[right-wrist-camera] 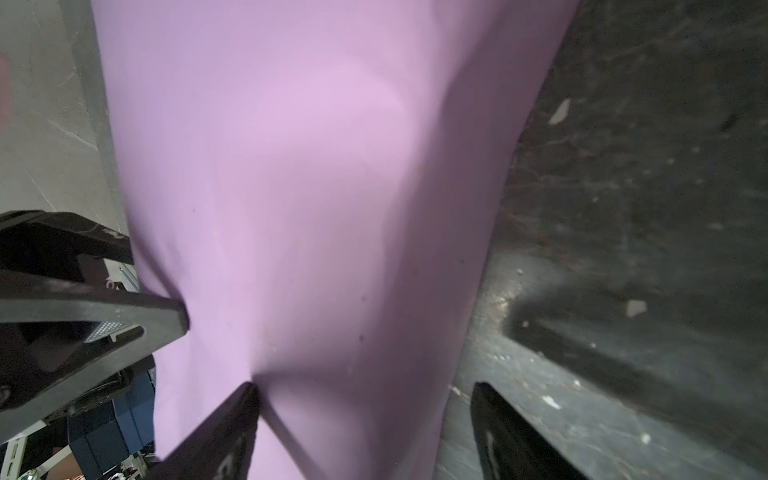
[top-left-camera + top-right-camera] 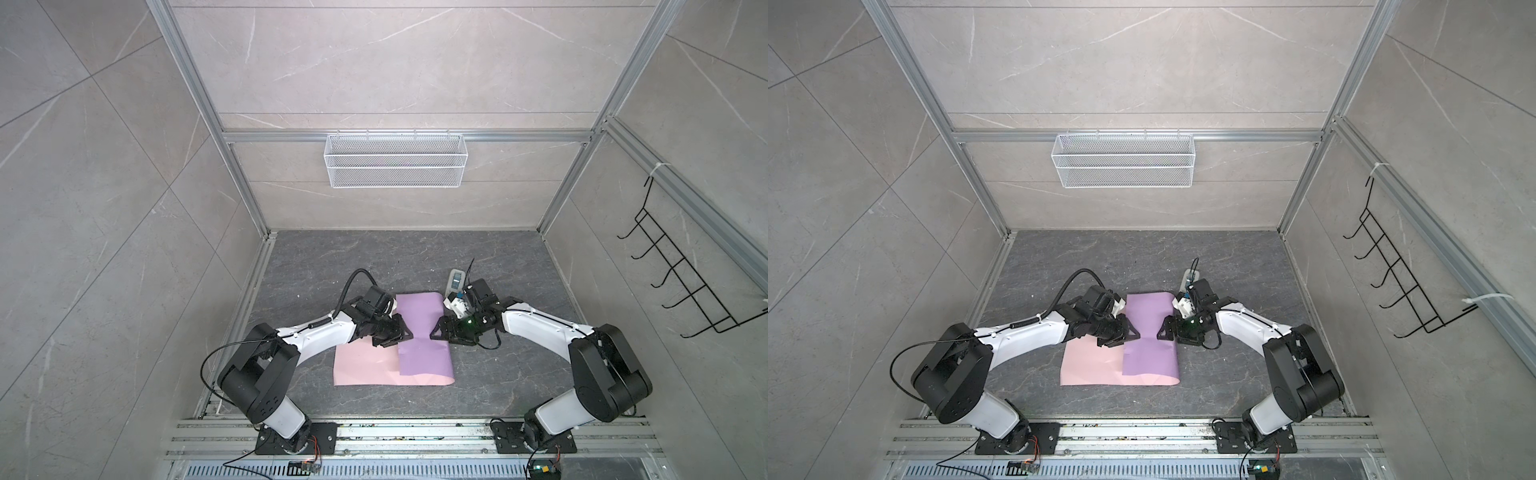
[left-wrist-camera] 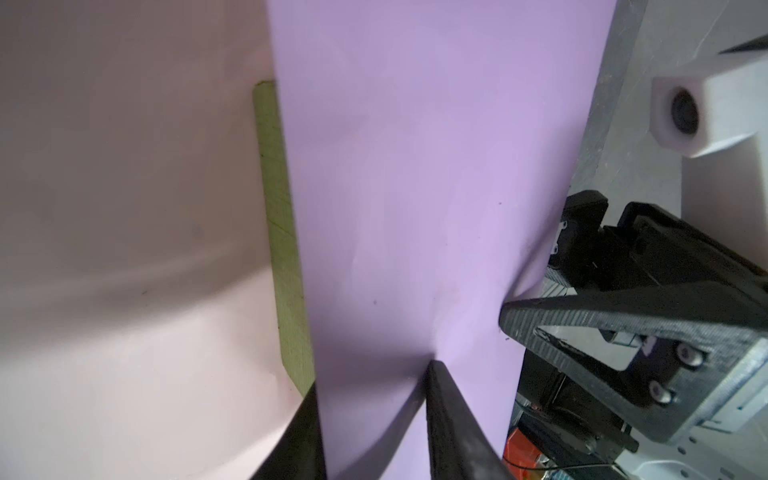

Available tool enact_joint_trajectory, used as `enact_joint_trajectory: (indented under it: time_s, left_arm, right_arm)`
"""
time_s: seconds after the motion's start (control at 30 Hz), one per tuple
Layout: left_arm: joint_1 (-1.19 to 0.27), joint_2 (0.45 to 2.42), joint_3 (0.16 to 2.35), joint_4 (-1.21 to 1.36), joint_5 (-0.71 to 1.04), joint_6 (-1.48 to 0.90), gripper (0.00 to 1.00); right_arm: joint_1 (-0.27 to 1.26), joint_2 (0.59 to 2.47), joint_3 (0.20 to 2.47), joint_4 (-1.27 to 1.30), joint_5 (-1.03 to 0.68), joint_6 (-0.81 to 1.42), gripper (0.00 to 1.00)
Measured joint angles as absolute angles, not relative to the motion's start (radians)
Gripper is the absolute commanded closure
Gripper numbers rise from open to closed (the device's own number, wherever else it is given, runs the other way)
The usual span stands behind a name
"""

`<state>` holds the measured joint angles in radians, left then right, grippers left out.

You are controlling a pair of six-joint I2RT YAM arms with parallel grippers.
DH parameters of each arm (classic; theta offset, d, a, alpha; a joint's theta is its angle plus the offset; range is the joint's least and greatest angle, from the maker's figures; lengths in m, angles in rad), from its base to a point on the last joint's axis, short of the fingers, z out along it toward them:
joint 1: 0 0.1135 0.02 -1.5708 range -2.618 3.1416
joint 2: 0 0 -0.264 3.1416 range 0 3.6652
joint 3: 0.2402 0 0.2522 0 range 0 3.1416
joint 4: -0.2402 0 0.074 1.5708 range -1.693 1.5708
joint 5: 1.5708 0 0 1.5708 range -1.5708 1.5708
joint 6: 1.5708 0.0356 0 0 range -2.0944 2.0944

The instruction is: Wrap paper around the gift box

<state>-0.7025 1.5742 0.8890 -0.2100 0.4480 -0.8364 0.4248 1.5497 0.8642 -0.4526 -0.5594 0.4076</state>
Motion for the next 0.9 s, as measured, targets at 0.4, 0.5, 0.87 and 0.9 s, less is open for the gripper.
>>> enact_joint_trajectory:
  time_s: [0.4, 0.5, 0.87, 0.9]
  left_arm:
    - [-0.683, 1.575, 0.89, -0.215, 0.471, -0.806, 0.81]
    - [-0.678, 1.578, 0.893, -0.218, 0.482, -0.799, 0.82]
    - [-0.667, 1.589, 0.904, -0.231, 0.508, -0.781, 0.9]
    - [-0.667, 1.59, 0.907, -0.234, 0.508, -0.78, 0.92]
  right_arm:
    - [0.433, 1.55, 0.913, -0.535, -0.509, 0.387, 0.16]
    - [0.427, 1.55, 0.914, -0.543, -0.521, 0.384, 0.16]
    - [0.412, 1.55, 0.917, -0.546, -0.573, 0.381, 0.19]
    - [0.412, 1.55, 0.921, -0.546, -0.572, 0.381, 0.19]
